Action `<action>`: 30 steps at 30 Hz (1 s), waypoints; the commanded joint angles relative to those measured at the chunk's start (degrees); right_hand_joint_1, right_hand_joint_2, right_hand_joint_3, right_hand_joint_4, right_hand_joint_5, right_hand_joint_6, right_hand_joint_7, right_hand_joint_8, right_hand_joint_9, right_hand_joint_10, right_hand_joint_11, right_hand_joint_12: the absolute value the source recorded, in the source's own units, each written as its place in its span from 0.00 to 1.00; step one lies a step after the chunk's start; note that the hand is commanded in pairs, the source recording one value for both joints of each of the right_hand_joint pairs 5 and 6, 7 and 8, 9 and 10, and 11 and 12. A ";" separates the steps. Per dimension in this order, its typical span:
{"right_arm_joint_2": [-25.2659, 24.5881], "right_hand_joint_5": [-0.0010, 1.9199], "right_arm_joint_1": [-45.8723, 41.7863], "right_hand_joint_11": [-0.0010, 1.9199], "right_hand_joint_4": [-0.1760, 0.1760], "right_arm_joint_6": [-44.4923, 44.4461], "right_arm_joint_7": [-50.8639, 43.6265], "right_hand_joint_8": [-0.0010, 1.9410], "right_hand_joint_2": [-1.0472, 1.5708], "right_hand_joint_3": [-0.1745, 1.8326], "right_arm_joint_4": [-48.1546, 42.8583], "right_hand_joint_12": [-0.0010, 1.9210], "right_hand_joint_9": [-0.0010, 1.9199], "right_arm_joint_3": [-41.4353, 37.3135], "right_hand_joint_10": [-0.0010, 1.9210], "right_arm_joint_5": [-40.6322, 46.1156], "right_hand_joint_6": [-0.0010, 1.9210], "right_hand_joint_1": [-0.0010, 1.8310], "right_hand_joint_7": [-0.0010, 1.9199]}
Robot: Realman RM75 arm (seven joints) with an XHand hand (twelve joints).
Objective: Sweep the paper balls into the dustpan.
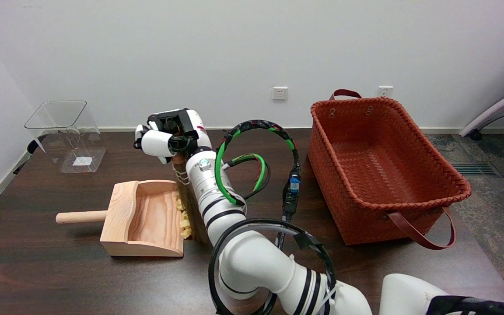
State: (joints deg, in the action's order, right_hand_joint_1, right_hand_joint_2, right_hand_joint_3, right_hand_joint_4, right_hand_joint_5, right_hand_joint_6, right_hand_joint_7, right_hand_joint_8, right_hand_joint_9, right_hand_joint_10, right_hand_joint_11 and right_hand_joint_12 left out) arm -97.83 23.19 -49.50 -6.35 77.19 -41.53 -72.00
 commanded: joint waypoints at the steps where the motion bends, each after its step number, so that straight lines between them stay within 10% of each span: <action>1: -1.99 1.00 1.59 1.00 0.50 1.74 3.65 0.99 0.69 0.57 -1.16 1.00 1.00 0.06 1.00 3.34 1.00 0.71 1.00; 18: -0.65 1.00 5.11 1.00 0.50 1.97 2.34 0.99 0.70 0.57 -0.44 1.00 1.00 0.45 1.00 4.04 1.00 0.71 1.00; 30: 4.21 1.00 7.03 1.00 0.50 1.09 -17.18 0.99 0.67 0.58 -0.04 1.00 1.00 0.70 1.00 -6.84 1.00 0.72 1.00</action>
State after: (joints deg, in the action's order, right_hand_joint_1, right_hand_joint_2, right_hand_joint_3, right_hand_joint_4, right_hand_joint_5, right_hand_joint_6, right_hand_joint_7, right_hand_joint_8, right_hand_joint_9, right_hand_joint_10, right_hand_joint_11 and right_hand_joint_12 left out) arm -98.32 27.44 -47.85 -6.82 76.50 -41.22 -69.21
